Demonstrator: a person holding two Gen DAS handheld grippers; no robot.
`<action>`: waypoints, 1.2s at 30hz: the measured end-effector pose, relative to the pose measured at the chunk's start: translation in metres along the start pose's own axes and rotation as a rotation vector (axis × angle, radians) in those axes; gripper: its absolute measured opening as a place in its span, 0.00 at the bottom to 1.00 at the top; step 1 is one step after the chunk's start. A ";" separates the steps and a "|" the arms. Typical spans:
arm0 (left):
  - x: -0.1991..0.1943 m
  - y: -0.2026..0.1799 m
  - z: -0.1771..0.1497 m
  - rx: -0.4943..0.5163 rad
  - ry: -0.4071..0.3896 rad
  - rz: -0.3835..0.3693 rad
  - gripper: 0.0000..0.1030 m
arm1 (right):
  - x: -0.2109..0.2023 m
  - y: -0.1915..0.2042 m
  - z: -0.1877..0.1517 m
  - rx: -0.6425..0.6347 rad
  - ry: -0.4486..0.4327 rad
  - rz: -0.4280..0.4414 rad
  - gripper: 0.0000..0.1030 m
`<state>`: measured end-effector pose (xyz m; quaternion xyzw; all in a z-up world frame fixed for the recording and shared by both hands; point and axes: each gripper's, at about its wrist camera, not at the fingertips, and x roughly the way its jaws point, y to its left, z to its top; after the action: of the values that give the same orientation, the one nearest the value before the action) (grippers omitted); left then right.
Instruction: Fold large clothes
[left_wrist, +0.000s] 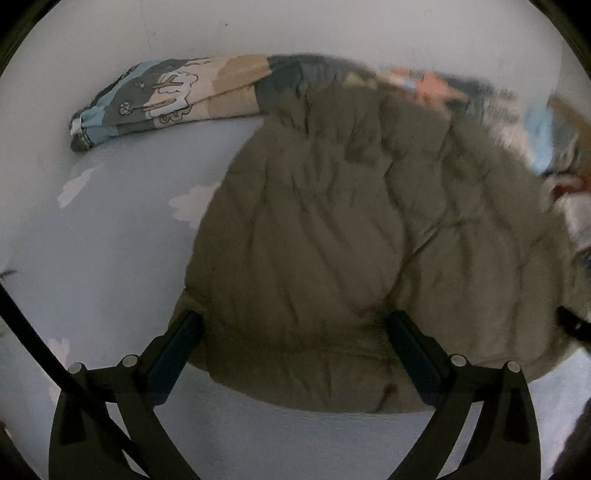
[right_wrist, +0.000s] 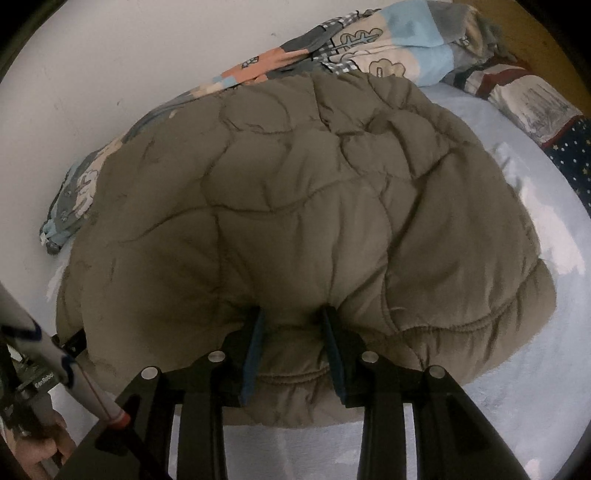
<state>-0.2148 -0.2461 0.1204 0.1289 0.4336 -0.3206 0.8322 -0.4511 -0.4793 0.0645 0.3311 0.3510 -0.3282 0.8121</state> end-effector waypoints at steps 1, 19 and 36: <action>-0.007 0.004 0.002 -0.017 -0.017 -0.017 0.98 | -0.008 -0.003 0.002 0.025 0.002 0.025 0.37; 0.019 0.055 0.002 -0.159 0.123 0.050 0.98 | -0.025 -0.057 0.002 0.197 0.035 0.003 0.57; 0.005 0.128 -0.006 -0.551 0.178 -0.229 0.98 | -0.081 -0.140 0.002 0.508 -0.043 0.017 0.72</action>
<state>-0.1337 -0.1480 0.1050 -0.1237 0.5872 -0.2701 0.7530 -0.6010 -0.5359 0.0860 0.5203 0.2371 -0.4059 0.7130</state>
